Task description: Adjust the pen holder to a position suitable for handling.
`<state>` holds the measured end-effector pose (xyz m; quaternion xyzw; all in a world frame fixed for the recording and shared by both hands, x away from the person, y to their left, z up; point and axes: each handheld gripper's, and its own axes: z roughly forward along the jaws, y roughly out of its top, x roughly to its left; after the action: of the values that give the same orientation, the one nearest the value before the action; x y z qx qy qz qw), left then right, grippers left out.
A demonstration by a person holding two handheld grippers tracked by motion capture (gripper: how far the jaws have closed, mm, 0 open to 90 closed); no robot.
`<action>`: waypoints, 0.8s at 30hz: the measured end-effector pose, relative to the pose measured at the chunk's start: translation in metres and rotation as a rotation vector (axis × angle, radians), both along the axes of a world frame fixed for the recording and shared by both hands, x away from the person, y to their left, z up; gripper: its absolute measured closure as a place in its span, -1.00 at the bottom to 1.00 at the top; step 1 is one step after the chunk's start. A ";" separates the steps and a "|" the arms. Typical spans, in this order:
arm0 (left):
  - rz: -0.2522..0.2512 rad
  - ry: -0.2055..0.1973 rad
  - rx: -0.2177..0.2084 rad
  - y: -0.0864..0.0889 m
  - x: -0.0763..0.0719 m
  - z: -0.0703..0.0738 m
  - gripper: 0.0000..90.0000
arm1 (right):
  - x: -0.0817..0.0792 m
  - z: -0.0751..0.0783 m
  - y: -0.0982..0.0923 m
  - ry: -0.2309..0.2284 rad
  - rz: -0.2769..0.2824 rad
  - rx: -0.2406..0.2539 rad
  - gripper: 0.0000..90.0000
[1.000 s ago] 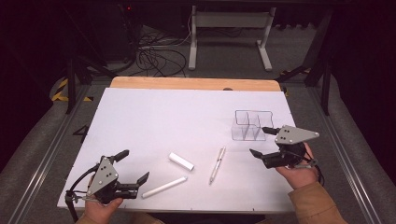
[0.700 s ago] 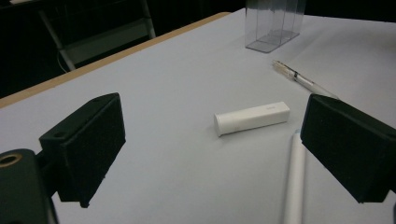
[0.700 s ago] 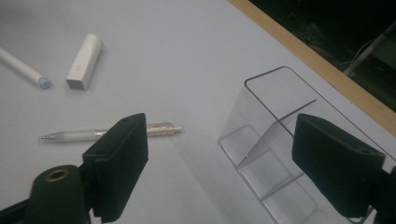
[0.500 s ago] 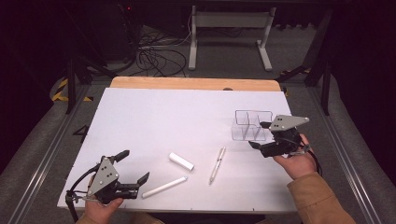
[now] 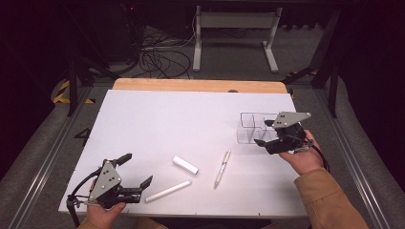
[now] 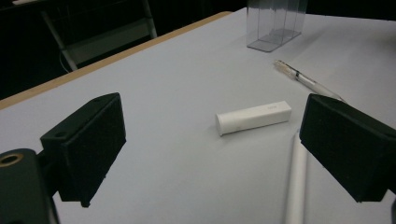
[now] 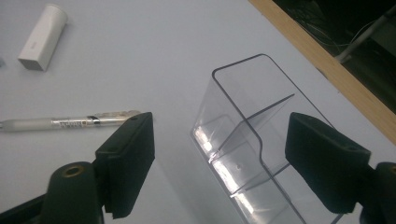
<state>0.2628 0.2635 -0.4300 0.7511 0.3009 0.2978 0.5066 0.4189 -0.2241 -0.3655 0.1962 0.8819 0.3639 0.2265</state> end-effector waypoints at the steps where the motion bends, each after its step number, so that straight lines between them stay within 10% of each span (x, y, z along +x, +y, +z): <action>1: 0.001 -0.001 0.001 0.000 0.000 0.000 -0.83 | 0.001 0.000 0.000 -0.002 0.000 -0.005 -0.45; 24: 0.002 0.000 0.005 0.000 0.001 0.000 -0.83 | 0.025 -0.004 -0.003 0.039 0.002 -0.060 -0.13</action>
<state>0.2637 0.2635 -0.4300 0.7521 0.3008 0.2992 0.5043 0.4442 -0.2270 -0.3693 0.1952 0.8969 0.3336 0.2148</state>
